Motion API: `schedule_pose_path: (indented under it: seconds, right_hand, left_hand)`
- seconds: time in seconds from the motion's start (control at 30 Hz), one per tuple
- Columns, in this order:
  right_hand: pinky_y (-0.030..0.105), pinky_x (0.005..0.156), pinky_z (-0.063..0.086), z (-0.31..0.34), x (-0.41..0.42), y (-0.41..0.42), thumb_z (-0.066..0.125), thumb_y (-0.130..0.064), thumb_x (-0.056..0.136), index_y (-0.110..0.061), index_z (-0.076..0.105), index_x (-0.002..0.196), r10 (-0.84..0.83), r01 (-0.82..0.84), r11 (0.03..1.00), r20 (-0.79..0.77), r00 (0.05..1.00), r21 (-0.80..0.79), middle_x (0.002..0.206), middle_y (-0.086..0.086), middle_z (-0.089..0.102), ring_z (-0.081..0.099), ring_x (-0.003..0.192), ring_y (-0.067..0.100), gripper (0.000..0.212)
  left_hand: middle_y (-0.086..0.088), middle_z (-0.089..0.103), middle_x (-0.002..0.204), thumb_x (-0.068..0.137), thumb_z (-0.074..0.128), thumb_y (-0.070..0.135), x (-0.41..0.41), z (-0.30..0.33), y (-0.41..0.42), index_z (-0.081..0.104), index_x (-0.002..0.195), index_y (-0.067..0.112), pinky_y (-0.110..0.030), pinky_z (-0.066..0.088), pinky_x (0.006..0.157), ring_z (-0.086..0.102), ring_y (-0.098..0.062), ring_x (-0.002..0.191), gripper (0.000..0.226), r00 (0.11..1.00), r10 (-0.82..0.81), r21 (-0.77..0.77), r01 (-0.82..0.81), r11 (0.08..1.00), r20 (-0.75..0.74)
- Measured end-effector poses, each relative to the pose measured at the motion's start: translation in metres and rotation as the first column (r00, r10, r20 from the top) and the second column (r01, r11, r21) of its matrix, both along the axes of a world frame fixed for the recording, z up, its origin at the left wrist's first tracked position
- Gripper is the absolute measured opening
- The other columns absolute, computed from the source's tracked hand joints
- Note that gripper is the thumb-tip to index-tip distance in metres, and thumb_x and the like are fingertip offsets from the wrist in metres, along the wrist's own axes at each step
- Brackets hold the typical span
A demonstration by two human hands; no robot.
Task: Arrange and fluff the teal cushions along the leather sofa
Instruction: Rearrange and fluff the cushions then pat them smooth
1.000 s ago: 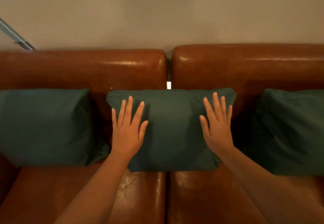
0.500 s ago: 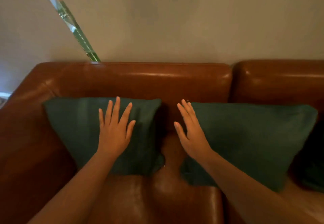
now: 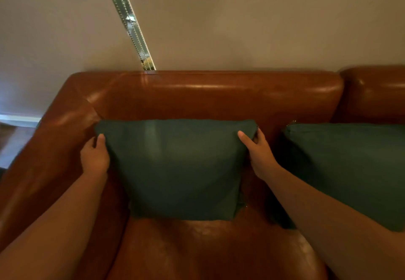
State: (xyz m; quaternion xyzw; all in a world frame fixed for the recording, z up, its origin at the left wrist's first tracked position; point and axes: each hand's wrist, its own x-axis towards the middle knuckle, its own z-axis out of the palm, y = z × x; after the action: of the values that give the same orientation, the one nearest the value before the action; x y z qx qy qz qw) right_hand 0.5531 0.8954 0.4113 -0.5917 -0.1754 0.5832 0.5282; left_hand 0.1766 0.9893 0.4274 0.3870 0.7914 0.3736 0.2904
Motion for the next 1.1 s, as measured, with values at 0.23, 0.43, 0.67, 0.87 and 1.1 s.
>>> schedule_pose_path:
  seconds: [0.23,0.43,0.67,0.87,1.1]
  right_hand:
    - [0.048,0.105,0.041,-0.014,-0.016,0.012,0.049,-0.054,0.093,-0.023,0.038,0.142,-0.173,0.195,0.980,0.296,0.939,-0.045,0.142,-0.001,0.046,0.048,0.128,0.023,0.060]
    - [0.048,0.094,0.049,-0.004,-0.031,0.018,0.044,-0.042,0.098,-0.015,0.054,0.112,-0.223,0.242,0.970,0.462,0.859,0.018,0.112,0.003,0.059,0.058,0.104,0.022,0.032]
    - [0.041,0.120,0.006,0.013,-0.043,-0.011,0.042,-0.033,0.099,-0.021,0.021,0.149,-0.210,-0.080,0.958,0.865,0.456,0.275,0.159,-0.002,0.009,0.004,0.147,0.017,0.055]
    - [0.056,0.115,0.011,-0.016,-0.075,-0.020,0.029,-0.050,0.099,-0.020,0.019,0.151,-0.043,-0.593,0.786,0.940,-0.338,-0.177,0.159,0.002,0.014,0.007,0.147,0.025,0.061]
    - [0.056,0.116,0.010,-0.019,-0.036,-0.005,0.024,-0.050,0.099,-0.020,0.024,0.150,0.052,-0.504,0.802,0.878,-0.476,-0.320,0.158,0.001,0.022,0.016,0.146,0.024,0.059]
  left_hand:
    - [0.006,0.053,0.069,0.093,0.056,0.026,0.005,-0.008,0.018,0.065,0.093,0.009,-0.027,0.040,0.072,0.052,-0.012,0.073,0.019,0.990,0.109,0.159,-0.123,0.980,0.095]
    - [-0.015,0.068,0.100,0.092,0.055,0.029,-0.008,-0.023,0.017,0.068,0.103,0.002,-0.031,0.046,0.077,0.057,-0.018,0.085,0.032,0.969,0.229,0.197,-0.244,0.950,0.094]
    - [-0.021,0.031,0.150,0.096,0.041,0.029,0.032,0.000,-0.018,0.040,0.141,0.009,-0.042,0.016,0.114,0.026,-0.034,0.139,0.049,0.776,-0.182,0.291,0.428,0.855,-0.604]
    - [-0.011,0.022,0.156,0.096,0.021,0.054,0.076,-0.032,-0.067,0.024,0.148,0.021,-0.054,0.013,0.115,0.019,-0.026,0.144,0.061,0.129,-0.487,-0.181,0.822,0.539,-0.864]
    - [-0.010,0.025,0.155,0.093,0.029,0.050,0.070,-0.030,-0.053,0.025,0.148,0.021,-0.057,0.008,0.114,0.018,-0.025,0.144,0.062,0.110,-0.488,-0.261,0.733,0.628,-0.866]
